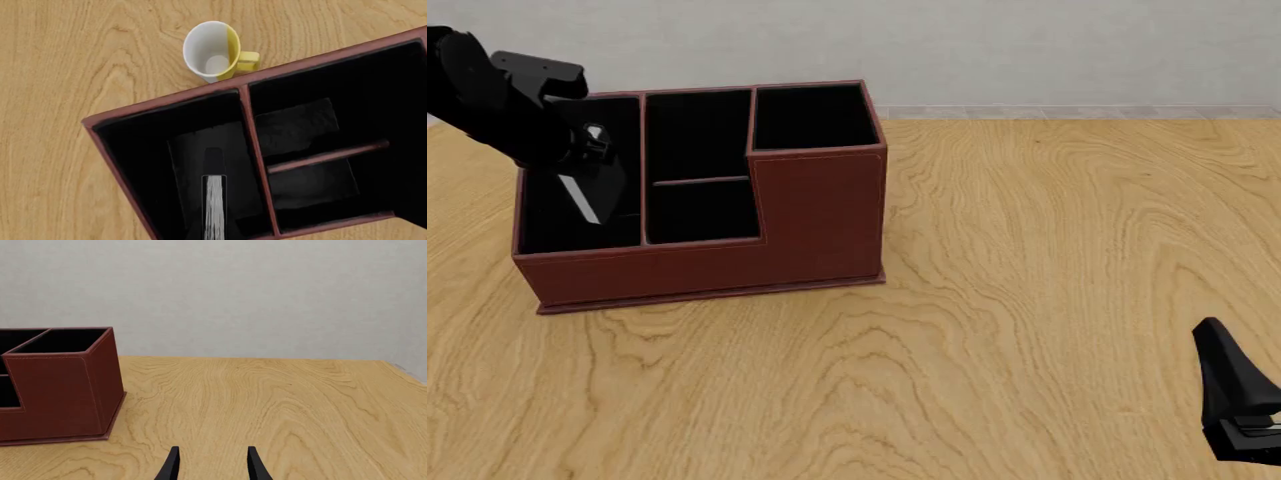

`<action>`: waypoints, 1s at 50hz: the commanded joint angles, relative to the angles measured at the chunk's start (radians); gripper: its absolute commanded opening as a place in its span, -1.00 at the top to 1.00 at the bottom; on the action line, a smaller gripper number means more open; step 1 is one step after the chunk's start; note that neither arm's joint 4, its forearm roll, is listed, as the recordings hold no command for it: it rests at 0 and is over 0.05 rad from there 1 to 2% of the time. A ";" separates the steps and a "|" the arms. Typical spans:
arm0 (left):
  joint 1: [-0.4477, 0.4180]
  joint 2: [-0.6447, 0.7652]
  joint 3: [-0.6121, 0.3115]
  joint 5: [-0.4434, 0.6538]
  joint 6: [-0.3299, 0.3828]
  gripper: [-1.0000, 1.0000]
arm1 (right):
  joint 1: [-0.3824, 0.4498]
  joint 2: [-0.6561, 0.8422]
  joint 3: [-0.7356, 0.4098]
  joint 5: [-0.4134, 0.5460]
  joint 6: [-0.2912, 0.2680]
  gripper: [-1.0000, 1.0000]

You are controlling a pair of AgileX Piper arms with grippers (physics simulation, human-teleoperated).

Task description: Pick up the book and place it in the left compartment of the caddy.

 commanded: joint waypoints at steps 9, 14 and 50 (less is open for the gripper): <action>-0.003 0.013 0.004 -0.036 0.008 1.00 | -0.002 0.000 0.000 -0.002 0.000 -1.00; -0.003 0.016 0.007 -0.044 0.010 1.00 | -0.002 0.000 -0.001 -0.002 0.000 -1.00; 0.012 0.044 0.027 -0.098 0.023 1.00 | -0.003 0.000 -0.001 -0.003 0.004 -1.00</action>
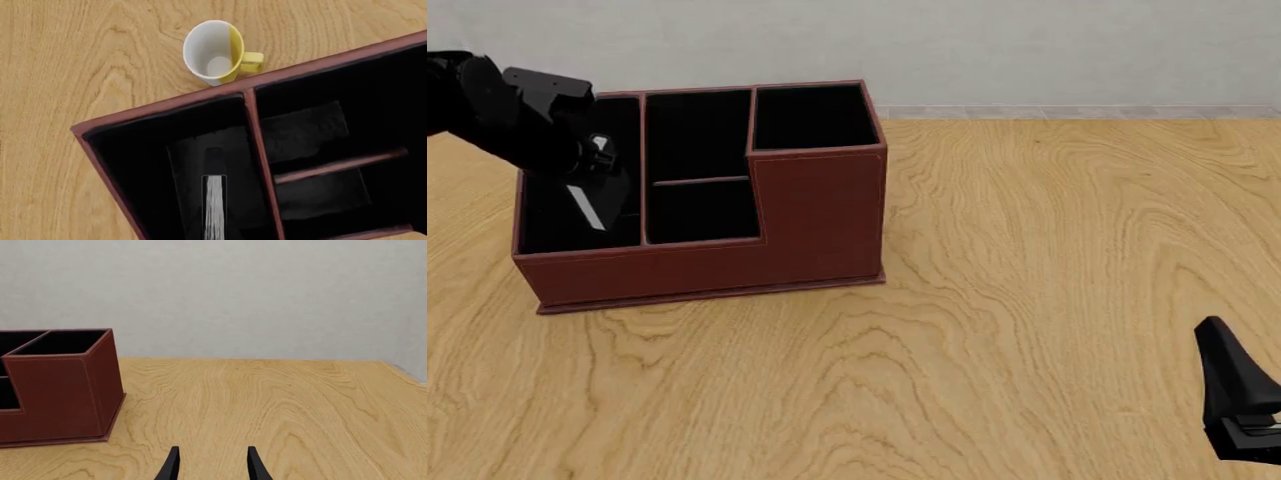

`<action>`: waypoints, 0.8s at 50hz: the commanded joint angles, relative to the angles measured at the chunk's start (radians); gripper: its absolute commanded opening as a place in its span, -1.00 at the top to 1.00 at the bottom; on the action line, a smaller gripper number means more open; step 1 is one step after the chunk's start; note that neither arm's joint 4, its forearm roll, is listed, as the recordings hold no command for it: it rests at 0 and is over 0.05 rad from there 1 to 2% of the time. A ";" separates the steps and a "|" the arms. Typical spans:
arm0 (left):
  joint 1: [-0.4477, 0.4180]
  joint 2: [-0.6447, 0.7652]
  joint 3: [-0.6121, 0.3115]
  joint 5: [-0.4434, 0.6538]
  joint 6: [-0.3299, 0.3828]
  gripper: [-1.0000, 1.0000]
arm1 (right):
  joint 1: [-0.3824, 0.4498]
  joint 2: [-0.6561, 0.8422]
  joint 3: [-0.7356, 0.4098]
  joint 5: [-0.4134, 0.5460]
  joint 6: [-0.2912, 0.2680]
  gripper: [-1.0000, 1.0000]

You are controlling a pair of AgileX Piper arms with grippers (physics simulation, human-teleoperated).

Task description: Pick up the book and place it in the left compartment of the caddy.

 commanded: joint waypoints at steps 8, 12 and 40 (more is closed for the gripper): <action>0.007 0.015 -0.007 -0.026 0.009 1.00 | 0.000 0.000 -0.003 0.002 0.001 -1.00; 0.009 0.011 0.000 -0.034 0.012 1.00 | 0.000 0.000 -0.002 0.001 0.001 -1.00; 0.008 0.037 0.012 -0.071 0.018 1.00 | 0.002 0.000 -0.002 0.003 0.001 -1.00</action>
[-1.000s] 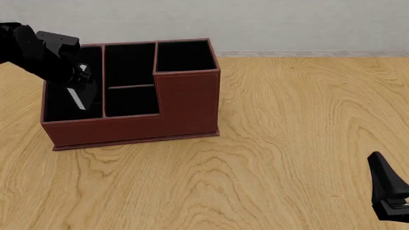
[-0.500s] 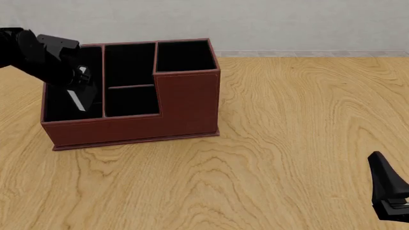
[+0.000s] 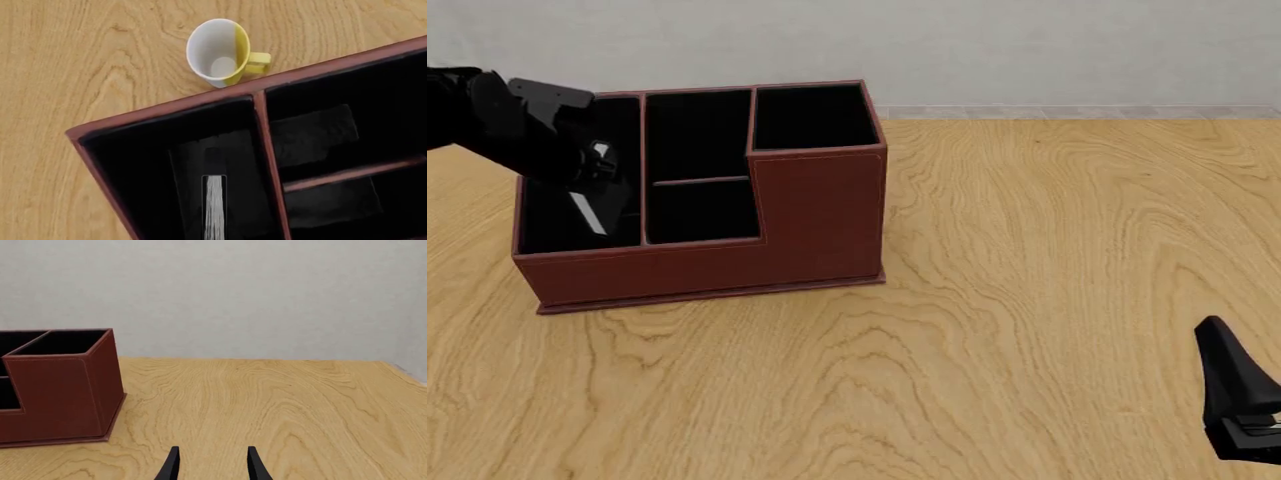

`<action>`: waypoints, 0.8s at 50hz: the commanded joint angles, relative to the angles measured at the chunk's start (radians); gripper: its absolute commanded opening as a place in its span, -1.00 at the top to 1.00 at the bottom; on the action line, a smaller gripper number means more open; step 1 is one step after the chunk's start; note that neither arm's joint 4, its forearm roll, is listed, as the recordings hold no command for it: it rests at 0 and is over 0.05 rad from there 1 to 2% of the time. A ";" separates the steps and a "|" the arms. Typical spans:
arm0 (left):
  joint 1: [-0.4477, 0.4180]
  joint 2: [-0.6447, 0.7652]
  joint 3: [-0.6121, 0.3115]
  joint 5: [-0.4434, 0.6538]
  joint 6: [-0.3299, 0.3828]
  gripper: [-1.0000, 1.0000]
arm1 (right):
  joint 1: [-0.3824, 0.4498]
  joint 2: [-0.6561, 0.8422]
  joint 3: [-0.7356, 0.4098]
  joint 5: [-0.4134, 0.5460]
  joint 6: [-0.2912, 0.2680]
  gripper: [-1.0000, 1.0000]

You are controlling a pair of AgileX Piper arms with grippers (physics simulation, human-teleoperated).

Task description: Pick up the book and place it in the left compartment of the caddy.

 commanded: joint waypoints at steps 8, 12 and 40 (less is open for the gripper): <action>0.001 0.019 0.001 -0.033 0.017 1.00 | 0.001 0.000 0.001 0.000 0.001 -1.00; 0.003 0.025 0.003 -0.038 0.014 1.00 | -0.001 0.000 0.004 -0.004 0.002 -1.00; 0.013 0.044 0.014 -0.072 0.017 1.00 | -0.002 0.000 -0.002 -0.001 0.002 -1.00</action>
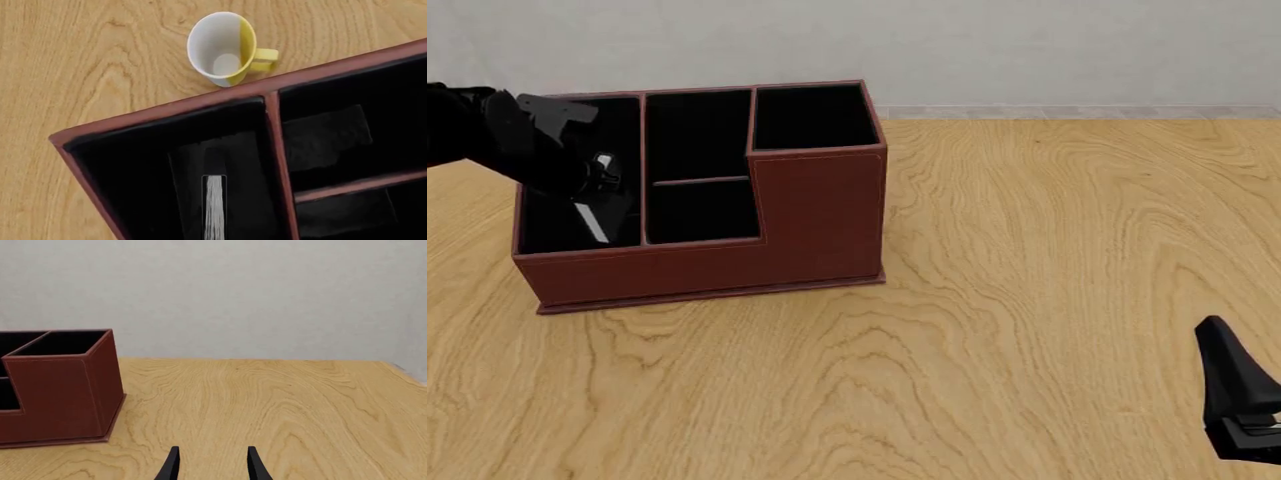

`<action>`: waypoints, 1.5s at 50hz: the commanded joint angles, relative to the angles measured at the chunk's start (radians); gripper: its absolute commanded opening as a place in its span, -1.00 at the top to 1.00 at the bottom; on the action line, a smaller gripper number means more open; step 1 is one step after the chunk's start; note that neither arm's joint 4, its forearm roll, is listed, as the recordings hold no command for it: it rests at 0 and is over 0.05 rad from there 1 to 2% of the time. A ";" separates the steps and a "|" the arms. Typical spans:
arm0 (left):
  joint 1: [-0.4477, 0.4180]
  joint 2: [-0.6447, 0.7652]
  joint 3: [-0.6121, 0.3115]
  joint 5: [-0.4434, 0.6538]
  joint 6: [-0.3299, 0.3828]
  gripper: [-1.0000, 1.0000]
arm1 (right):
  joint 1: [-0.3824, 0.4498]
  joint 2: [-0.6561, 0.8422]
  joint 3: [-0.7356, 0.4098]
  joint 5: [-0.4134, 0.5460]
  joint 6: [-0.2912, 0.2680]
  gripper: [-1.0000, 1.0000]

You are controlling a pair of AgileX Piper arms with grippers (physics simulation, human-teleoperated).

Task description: Pick up the book and place it in the left compartment of the caddy.

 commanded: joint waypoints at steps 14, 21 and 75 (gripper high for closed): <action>0.010 0.009 0.007 -0.042 0.021 1.00 | -0.002 0.000 -0.002 0.001 0.002 -1.00; 0.010 0.012 0.012 -0.053 0.024 1.00 | -0.001 0.000 -0.004 0.002 0.003 -1.00; 0.008 0.043 0.019 -0.075 0.017 1.00 | -0.005 0.000 -0.001 -0.002 0.008 -1.00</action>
